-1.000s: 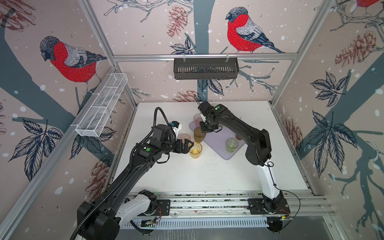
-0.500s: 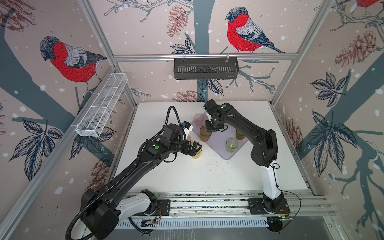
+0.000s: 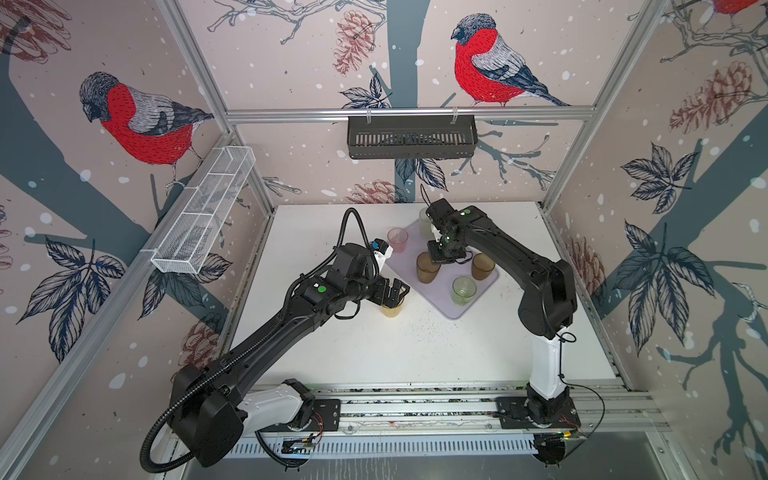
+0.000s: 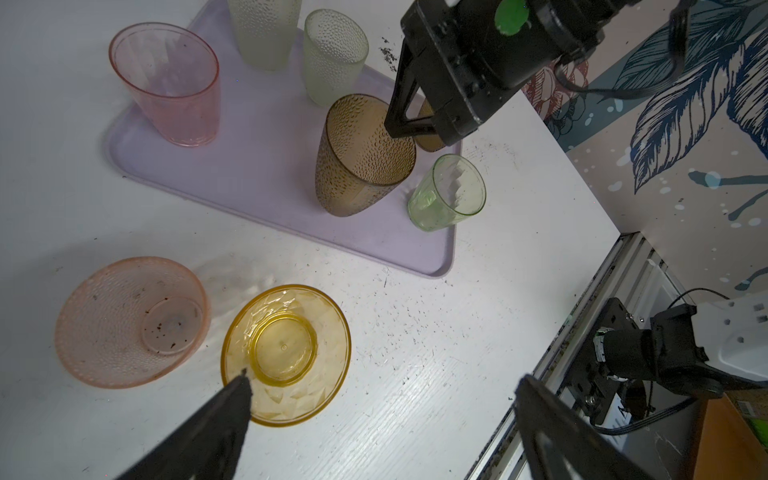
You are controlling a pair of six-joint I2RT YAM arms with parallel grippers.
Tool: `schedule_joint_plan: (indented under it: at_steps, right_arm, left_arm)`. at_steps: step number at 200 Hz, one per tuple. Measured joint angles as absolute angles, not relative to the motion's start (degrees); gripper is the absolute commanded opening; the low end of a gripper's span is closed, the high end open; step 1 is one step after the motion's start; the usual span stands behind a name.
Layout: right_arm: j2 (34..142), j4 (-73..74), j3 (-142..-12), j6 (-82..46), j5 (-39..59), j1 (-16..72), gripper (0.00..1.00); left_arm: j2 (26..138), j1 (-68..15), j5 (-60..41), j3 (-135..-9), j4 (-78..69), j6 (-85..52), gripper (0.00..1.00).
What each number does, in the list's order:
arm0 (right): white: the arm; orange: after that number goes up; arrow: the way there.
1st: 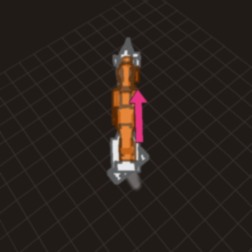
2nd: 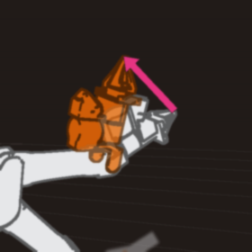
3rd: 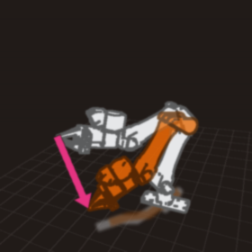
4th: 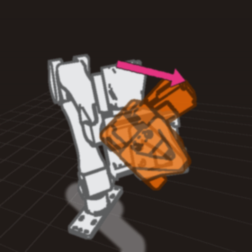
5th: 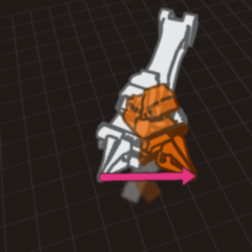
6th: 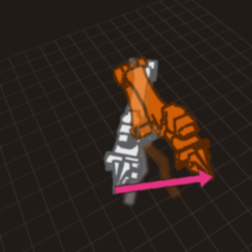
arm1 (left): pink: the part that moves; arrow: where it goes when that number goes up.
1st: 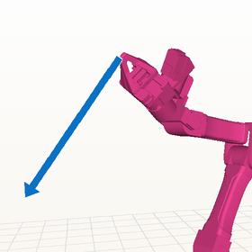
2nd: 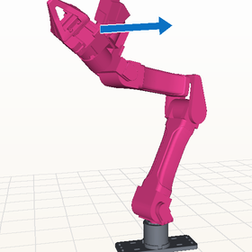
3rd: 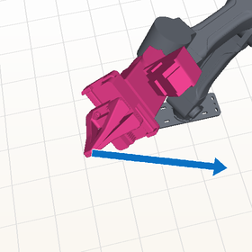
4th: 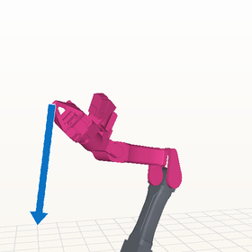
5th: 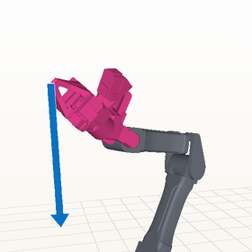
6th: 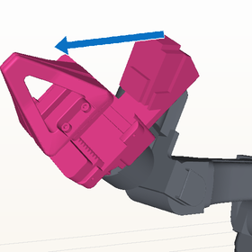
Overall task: Place the glasses into the tray
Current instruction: 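Carry the amber dotted glass onto the tray beside the other amber glass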
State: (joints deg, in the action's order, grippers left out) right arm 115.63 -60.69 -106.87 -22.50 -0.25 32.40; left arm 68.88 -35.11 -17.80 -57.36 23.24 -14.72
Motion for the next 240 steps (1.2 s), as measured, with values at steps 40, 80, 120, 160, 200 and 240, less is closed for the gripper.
schedule_joint_plan:
  at_steps: [40, 80, 120, 160, 200, 240]
  right_arm:
    - [114.72, -59.51, -105.06, -22.04, -0.51, 30.17, 0.03]
    - [114.37, -59.27, -104.57, -20.78, -0.84, 27.55, 0.03]
    - [114.17, -58.96, -103.96, -19.49, -1.08, 25.06, 0.03]
    - [113.97, -58.74, -103.83, -18.13, -1.1, 23.2, 0.03]
    - [113.97, -58.43, -103.61, -17.63, -1.17, 21.39, 0.03]
    - [113.86, -58.04, -102.91, -16.56, -1.3, 19.84, 0.03]
  left_arm:
    - [71.02, -36.34, -17.78, -59.55, 22.09, -14.63, 0.99]
    - [72.36, -37.01, -17.78, -60.66, 21.67, -14.68, 0.98]
    - [73.38, -37.45, -17.74, -61.67, 21.12, -14.7, 0.99]
    - [74.85, -38.2, -17.12, -63.33, 20.29, -14.83, 0.99]
    - [76.34, -39.42, -16.71, -64.75, 20.01, -14.83, 0.98]
    - [77.49, -40.14, -16.56, -66.04, 20.01, -14.81, 0.98]
